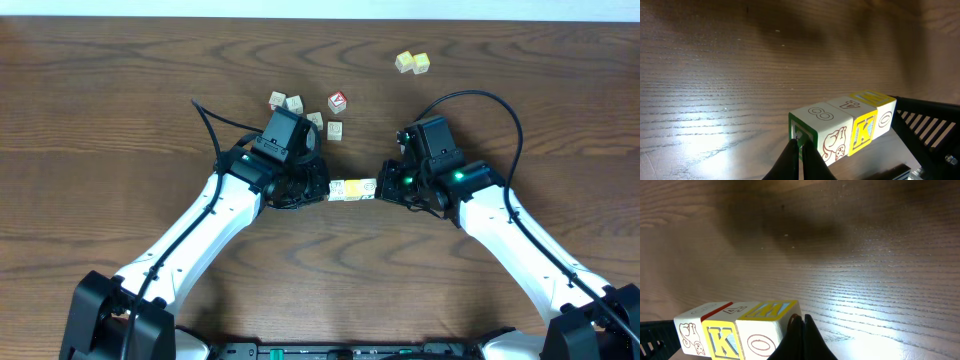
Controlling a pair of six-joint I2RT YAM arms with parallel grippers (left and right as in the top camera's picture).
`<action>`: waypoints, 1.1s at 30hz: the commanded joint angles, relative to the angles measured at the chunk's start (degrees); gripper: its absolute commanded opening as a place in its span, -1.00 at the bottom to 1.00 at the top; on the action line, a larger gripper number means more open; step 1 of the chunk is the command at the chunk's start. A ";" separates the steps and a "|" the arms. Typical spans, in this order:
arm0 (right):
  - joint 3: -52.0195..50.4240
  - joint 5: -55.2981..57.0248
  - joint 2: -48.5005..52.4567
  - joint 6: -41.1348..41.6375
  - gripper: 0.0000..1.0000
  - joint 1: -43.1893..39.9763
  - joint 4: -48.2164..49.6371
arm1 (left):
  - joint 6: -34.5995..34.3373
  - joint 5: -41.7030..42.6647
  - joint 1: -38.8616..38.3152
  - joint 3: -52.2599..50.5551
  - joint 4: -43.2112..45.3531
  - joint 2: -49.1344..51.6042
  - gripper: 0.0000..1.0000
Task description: Lift 3 blocks
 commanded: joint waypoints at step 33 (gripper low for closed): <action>0.81 -12.96 3.78 0.66 -0.98 2.25 2.27 | -0.76 5.62 -1.40 2.89 3.32 4.13 -0.86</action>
